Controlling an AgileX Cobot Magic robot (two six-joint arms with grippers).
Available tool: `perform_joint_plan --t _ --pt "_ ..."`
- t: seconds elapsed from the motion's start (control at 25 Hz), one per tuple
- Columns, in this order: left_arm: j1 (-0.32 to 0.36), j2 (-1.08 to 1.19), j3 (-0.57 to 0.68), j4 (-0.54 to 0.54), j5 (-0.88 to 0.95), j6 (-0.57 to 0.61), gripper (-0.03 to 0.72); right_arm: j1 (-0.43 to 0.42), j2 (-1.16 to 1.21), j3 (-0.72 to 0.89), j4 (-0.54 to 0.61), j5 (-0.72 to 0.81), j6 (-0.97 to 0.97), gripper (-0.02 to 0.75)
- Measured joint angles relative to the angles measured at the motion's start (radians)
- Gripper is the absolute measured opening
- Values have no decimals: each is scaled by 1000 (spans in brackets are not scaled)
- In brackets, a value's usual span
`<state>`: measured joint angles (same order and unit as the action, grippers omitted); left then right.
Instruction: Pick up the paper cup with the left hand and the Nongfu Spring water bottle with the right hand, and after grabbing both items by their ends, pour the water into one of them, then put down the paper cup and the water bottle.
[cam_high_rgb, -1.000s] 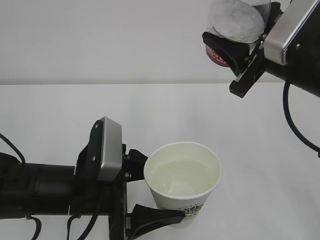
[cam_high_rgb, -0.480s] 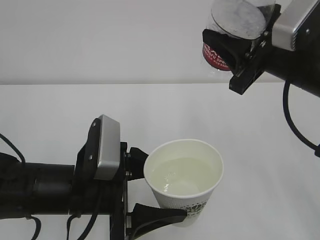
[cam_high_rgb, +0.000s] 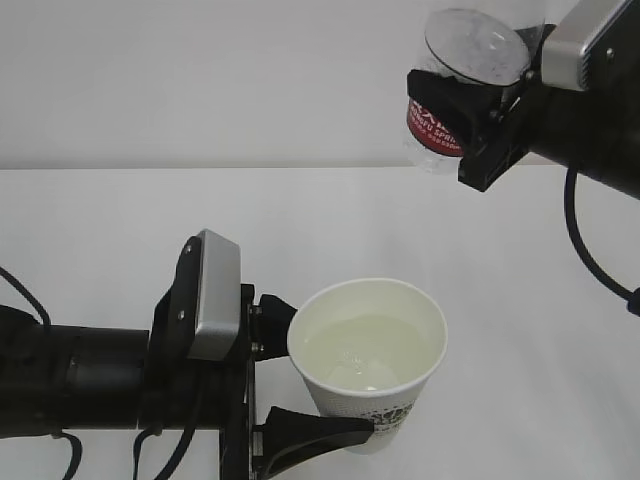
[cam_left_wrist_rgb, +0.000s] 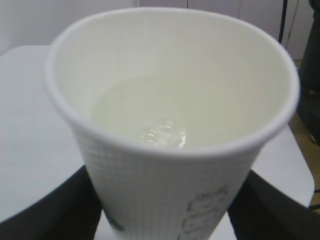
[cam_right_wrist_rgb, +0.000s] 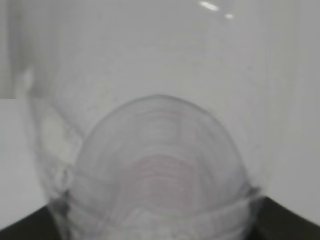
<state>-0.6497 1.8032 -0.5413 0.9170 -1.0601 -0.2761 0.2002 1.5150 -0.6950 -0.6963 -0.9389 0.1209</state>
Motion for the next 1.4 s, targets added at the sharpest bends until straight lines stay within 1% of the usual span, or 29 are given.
perform_joint_plan --t 0.28,0.44,0.84,1.12,1.4 --pt "0 0 0 0 0 1 535 0 0 0 1 58 120 411" --pt "0 0 0 0 0 1 535 0 0 0 1 103 163 395" --pt "0 0 0 0 0 2 535 0 0 0 12 128 174 377" --pt "0 0 0 0 0 2 535 0 0 0 67 181 175 377" --pt "0 0 0 0 0 2 535 0 0 0 181 226 143 366"
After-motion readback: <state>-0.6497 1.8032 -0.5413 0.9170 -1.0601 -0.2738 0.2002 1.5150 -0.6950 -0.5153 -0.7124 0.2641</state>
